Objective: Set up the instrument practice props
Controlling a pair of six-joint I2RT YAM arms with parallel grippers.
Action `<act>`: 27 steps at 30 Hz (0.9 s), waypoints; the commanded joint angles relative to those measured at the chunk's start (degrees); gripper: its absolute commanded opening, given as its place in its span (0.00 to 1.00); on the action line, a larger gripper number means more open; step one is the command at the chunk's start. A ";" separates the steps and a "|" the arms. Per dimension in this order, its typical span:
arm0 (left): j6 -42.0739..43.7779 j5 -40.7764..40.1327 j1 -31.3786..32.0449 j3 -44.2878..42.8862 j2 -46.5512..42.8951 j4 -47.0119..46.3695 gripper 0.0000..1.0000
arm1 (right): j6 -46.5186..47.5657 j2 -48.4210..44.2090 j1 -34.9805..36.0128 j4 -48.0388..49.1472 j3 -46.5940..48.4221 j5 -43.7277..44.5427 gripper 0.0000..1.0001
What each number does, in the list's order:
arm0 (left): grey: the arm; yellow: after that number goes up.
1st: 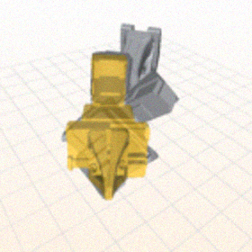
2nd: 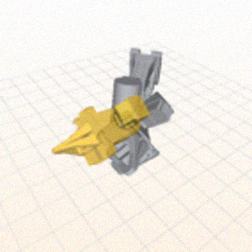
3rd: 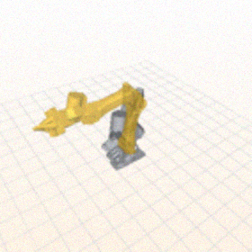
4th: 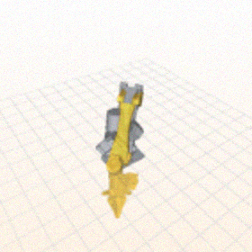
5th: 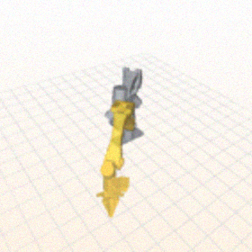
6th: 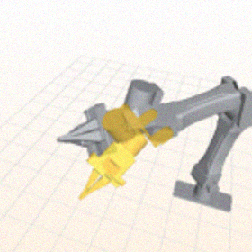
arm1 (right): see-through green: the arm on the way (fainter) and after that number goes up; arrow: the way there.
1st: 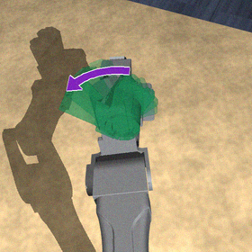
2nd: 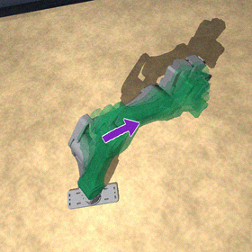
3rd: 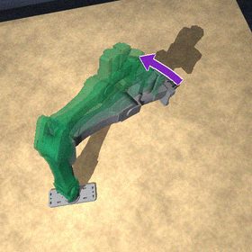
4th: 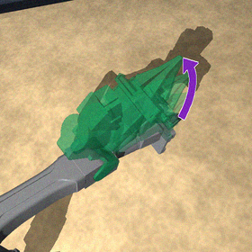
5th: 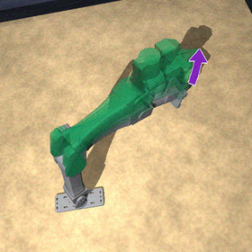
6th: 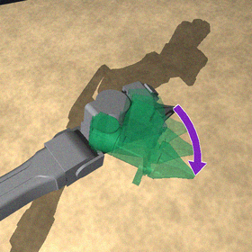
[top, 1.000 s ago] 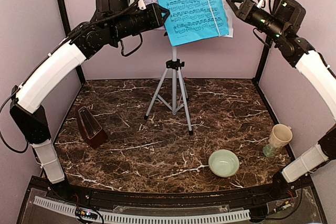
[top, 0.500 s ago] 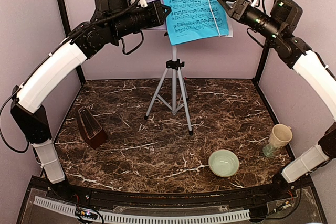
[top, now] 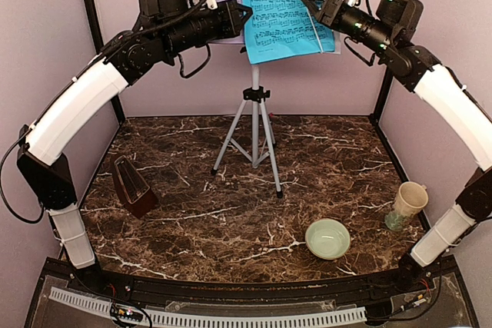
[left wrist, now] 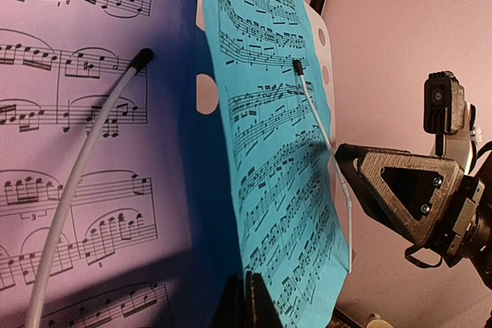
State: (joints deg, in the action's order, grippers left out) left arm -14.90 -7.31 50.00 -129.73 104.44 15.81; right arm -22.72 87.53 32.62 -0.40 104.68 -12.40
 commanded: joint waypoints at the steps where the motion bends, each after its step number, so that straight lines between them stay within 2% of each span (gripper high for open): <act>1: 2.36 1.11 -0.16 -1.74 -0.03 -2.75 0.00 | 0.38 0.35 0.52 0.40 2.02 3.06 0.31; 13: 4.85 1.86 -0.16 -1.84 0.66 -3.72 0.00 | -0.76 1.39 0.62 -0.38 2.84 3.74 0.24; 27: 7.72 2.74 -0.16 -2.33 1.26 -4.63 0.00 | -1.51 1.16 0.67 0.39 2.30 4.50 0.07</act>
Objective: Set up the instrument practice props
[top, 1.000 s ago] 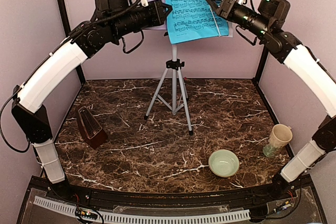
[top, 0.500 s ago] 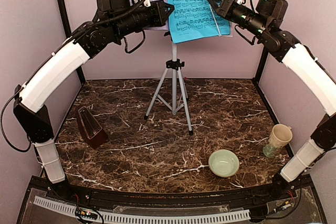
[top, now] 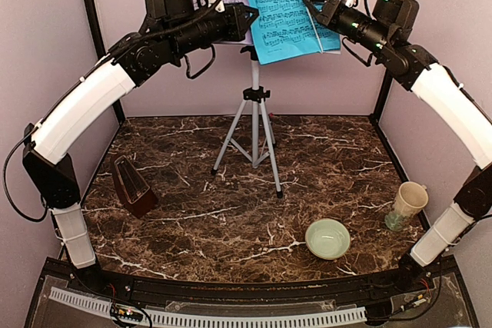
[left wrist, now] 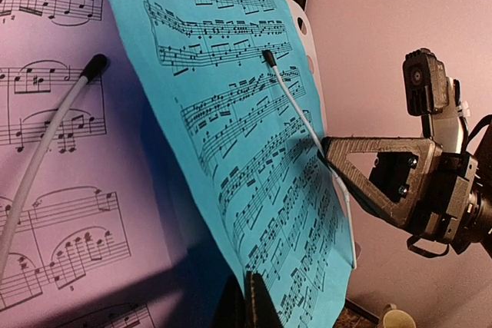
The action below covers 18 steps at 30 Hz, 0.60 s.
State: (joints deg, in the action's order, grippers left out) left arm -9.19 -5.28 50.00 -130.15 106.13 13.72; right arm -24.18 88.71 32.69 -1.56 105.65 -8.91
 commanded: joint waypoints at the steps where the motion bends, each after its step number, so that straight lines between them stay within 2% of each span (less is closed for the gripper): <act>1: 2.25 0.71 -0.16 -1.95 -0.40 -2.52 0.00 | -0.14 -0.13 0.57 1.81 1.13 1.04 0.05; 4: 2.73 0.50 -0.21 -2.63 0.01 -1.96 0.00 | -0.10 -0.73 0.58 3.25 -0.04 0.76 0.00; 14: 6.41 2.77 -0.84 -4.84 1.11 -0.37 0.00 | -0.64 -2.31 0.54 7.42 -3.14 0.91 0.00; 18: 7.85 4.13 -1.62 -9.46 3.36 2.96 0.00 | -0.69 -2.31 0.54 7.79 -3.34 0.69 0.00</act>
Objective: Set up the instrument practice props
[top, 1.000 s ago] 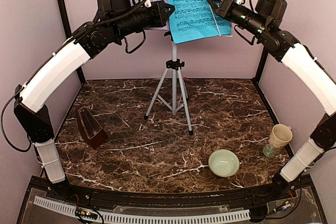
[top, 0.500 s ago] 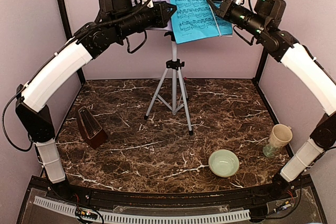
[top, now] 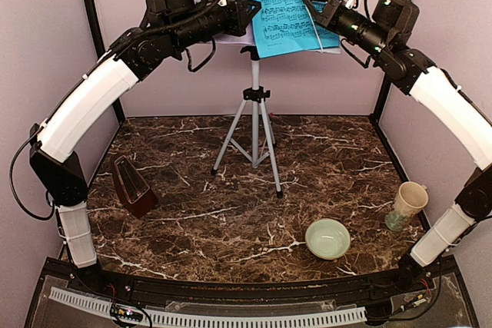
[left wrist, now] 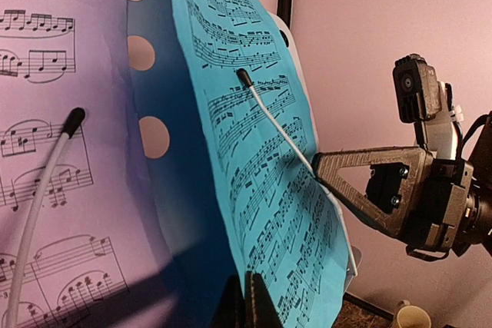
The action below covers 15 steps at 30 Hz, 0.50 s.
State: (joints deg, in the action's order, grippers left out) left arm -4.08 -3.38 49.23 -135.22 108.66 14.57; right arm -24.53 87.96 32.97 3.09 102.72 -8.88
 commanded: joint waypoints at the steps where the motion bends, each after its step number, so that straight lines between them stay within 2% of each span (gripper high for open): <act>1: 3.11 2.48 -1.09 -4.77 1.24 2.55 0.00 | -0.34 -1.52 0.32 3.21 -0.41 0.63 0.00; 15: 9.02 9.81 -3.69 -7.43 2.45 2.55 0.00 | -0.60 -1.08 0.29 3.71 -0.41 -0.08 0.00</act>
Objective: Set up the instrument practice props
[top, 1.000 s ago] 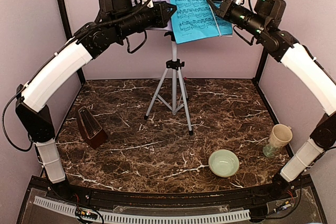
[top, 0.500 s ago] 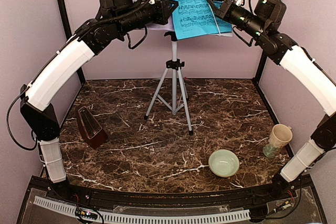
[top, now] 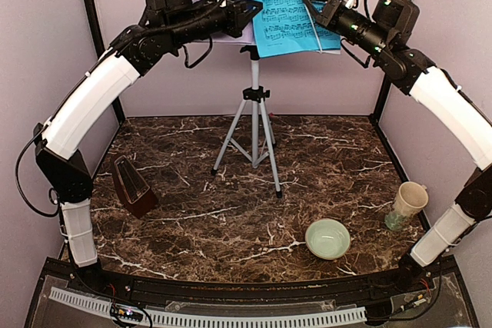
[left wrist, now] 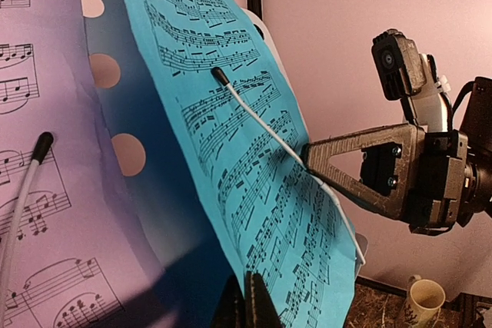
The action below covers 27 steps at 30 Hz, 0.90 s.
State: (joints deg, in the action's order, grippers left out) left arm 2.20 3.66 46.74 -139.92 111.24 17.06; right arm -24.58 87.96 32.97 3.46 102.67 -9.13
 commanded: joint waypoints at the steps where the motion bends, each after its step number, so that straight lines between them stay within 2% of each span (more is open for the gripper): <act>1: 3.18 3.22 -1.29 -3.14 0.12 0.02 0.00 | -0.64 -1.08 0.31 3.38 -0.37 0.08 0.00; 17: 5.45 5.66 -1.74 -6.24 2.31 -1.54 0.00 | -0.48 -0.78 0.50 3.48 0.07 -1.41 0.00; 19: 5.52 5.19 -1.73 -6.24 2.31 -1.43 0.01 | -0.33 -0.82 0.50 3.30 0.12 -1.42 0.08; 21: 5.54 5.13 -1.74 -6.40 2.27 -1.00 0.07 | -0.10 -1.01 0.45 3.07 0.07 -1.40 0.15; 27: 4.74 4.77 -1.74 -5.18 0.80 -0.21 0.15 | 2.25 -5.13 0.49 2.63 -1.91 1.30 0.28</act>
State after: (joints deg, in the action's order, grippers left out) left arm 7.09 8.73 45.54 -144.42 113.91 17.63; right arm -24.03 87.46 33.01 3.90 102.24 -10.00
